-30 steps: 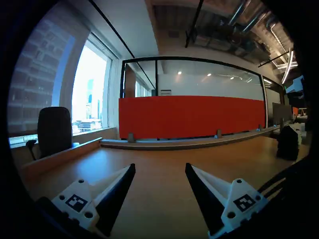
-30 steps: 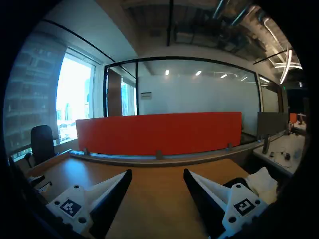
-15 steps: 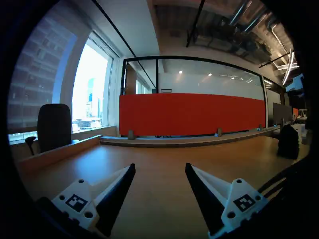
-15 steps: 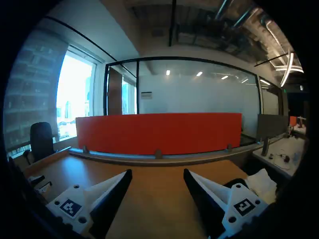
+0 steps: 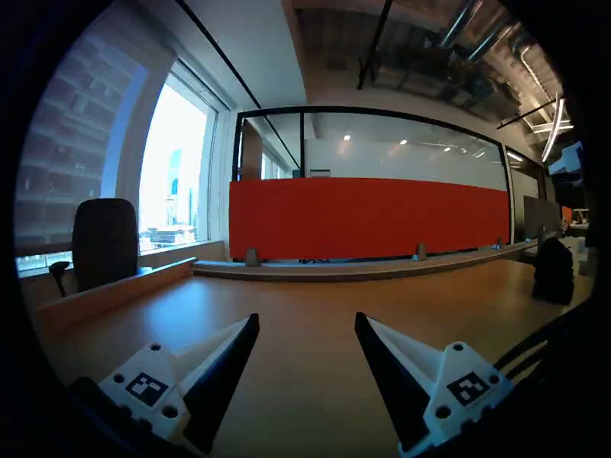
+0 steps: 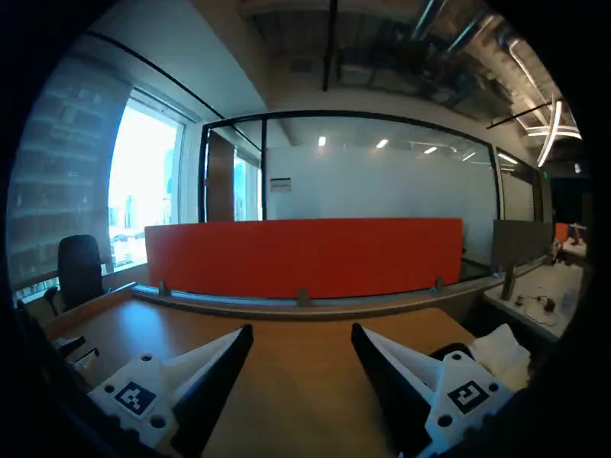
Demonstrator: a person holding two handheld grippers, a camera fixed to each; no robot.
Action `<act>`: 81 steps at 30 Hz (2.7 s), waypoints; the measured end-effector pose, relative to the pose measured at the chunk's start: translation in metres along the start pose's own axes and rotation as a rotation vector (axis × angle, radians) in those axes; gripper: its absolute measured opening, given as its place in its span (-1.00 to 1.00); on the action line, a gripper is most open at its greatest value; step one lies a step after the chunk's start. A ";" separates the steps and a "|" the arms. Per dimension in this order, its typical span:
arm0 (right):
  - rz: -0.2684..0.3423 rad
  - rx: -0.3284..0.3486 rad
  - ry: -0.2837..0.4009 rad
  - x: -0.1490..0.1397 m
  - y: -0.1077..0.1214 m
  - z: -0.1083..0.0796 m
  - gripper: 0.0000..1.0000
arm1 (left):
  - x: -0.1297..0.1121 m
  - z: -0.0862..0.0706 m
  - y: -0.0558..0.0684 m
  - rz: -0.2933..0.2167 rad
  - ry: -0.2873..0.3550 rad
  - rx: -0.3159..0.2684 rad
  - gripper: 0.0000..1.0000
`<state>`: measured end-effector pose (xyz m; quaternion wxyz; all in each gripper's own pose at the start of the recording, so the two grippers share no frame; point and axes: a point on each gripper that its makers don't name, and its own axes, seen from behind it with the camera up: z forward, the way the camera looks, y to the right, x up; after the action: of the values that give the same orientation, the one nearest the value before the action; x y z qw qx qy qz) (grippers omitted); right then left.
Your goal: Fold towel
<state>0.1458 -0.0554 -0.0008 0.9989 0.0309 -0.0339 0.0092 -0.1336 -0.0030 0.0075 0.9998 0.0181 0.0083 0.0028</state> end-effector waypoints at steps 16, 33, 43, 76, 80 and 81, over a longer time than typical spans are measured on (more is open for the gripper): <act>-0.031 -0.032 0.050 -0.012 0.030 0.007 0.99 | -0.003 0.001 0.000 0.000 0.001 0.000 0.92; -0.012 -0.024 0.070 -0.076 0.050 0.011 0.99 | -0.004 0.001 0.002 -0.001 0.001 0.000 0.92; -0.011 -0.057 0.073 -0.114 0.067 0.015 0.99 | -0.004 0.001 0.002 -0.001 0.001 0.000 0.92; 0.010 -0.061 0.066 -0.160 0.066 0.016 0.99 | -0.004 0.000 0.002 -0.001 0.001 0.000 0.91; -0.004 -0.057 0.070 -0.159 0.064 0.016 0.99 | -0.004 0.000 0.002 -0.001 0.001 0.000 0.92; -0.006 -0.056 0.071 -0.159 0.064 0.015 0.99 | -0.004 0.000 0.002 -0.001 0.001 0.000 0.92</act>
<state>-0.0151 0.0046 0.0074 1.0000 0.0026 0.0015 0.0062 -0.1376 -0.0010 0.0075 0.9998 0.0183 0.0089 0.0022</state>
